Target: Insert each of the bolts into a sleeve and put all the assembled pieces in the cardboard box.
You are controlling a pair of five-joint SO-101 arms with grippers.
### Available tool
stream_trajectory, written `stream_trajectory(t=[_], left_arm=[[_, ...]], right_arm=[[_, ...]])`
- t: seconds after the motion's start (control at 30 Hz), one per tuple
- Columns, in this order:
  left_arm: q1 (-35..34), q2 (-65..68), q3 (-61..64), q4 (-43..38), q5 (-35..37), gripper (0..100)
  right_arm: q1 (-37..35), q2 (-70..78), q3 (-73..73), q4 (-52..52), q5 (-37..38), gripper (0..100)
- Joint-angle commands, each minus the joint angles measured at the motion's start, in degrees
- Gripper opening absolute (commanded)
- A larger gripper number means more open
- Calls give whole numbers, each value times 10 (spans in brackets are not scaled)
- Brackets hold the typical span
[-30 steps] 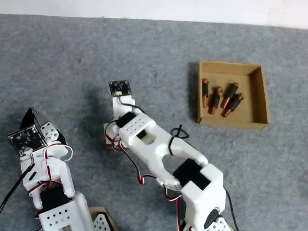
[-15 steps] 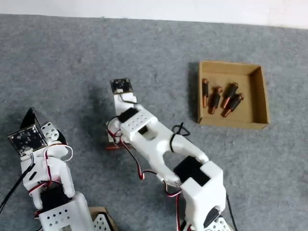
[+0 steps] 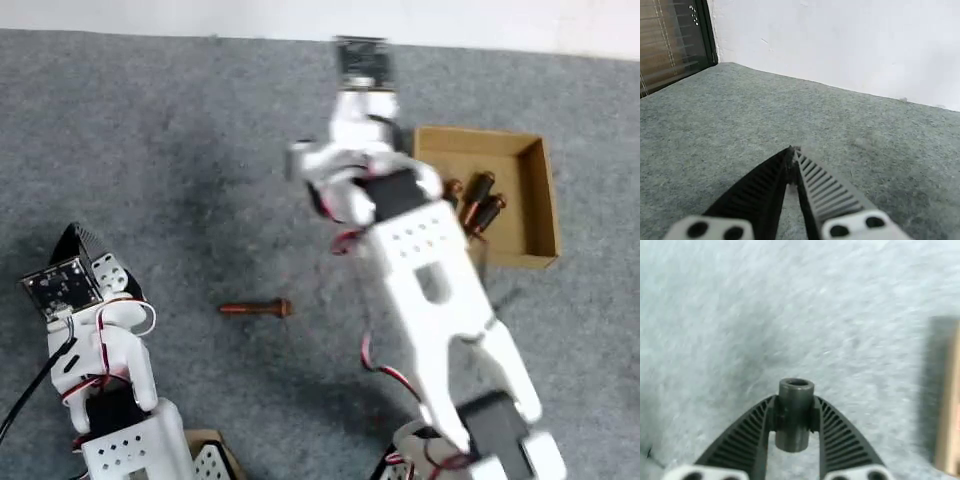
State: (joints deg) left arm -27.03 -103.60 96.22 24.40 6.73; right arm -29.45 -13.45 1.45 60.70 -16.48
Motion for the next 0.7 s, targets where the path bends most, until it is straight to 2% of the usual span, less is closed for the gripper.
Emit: stream_trajectory(t=[0.0,0.27,0.43,0.53,0.67], left_arm=[[9,-10,9,3,4,6],[80,-10,9,27,-7,5],[193,-10,8,67,-163,5],[251,-10,7,95,-200,5],[292,-10,4,119,-242,5]], right_arm=[[54,-116,60,0,8,5],[153,-285,236,-1,8,5],[227,-410,394,-63,8,5],[231,-495,506,-124,8,5],[224,-597,651,-217,8,5]])
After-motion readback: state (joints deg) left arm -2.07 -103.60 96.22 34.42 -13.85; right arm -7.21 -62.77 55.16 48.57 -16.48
